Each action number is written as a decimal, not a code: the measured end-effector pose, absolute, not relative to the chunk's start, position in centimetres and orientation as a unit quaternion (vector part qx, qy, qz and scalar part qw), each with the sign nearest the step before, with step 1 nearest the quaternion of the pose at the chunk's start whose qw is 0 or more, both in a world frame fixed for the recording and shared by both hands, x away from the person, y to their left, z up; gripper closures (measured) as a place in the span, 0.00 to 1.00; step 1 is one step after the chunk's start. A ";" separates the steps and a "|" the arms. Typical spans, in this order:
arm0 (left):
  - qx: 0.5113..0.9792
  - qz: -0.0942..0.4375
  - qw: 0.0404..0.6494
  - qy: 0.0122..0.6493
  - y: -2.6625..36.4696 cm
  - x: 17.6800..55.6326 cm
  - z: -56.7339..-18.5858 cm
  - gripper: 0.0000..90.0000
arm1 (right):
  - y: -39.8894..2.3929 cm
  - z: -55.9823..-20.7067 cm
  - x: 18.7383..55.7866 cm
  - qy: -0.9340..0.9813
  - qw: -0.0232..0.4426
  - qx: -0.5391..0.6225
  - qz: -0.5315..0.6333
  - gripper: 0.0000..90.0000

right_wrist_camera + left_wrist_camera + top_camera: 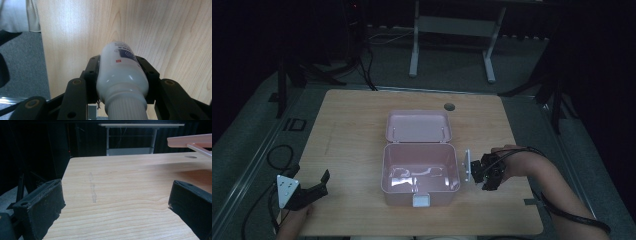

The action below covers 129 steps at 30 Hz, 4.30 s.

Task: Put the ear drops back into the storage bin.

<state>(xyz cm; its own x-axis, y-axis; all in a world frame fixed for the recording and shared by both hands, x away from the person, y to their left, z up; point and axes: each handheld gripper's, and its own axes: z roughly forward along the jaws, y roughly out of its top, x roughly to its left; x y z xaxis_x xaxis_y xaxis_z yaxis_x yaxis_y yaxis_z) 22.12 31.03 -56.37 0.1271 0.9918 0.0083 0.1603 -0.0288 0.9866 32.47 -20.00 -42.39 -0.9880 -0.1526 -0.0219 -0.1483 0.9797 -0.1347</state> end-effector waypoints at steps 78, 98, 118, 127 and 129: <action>0.574 0.427 0.487 0.501 31.1 22.1 -56.4 0.00 | -8.0 -42.9 34.5 0.995 0.009 -0.080 -0.057 0.66; 0.575 0.427 0.487 0.501 31.1 22.1 -56.4 0.00 | -7.0 -47.3 34.5 0.993 -0.015 -0.082 -0.085 0.66; 0.574 0.427 0.487 0.500 31.1 22.1 -56.4 0.00 | -6.9 -49.5 35.0 0.991 -0.004 -0.072 -0.117 0.66; 0.575 0.426 0.488 0.500 31.1 22.1 -56.4 0.00 | -6.9 -49.5 35.0 0.991 -0.014 -0.066 -0.117 0.61; 0.575 0.426 0.488 0.500 31.1 22.1 -56.4 0.00 | -6.9 -49.3 34.9 0.991 -0.016 -0.063 -0.115 0.60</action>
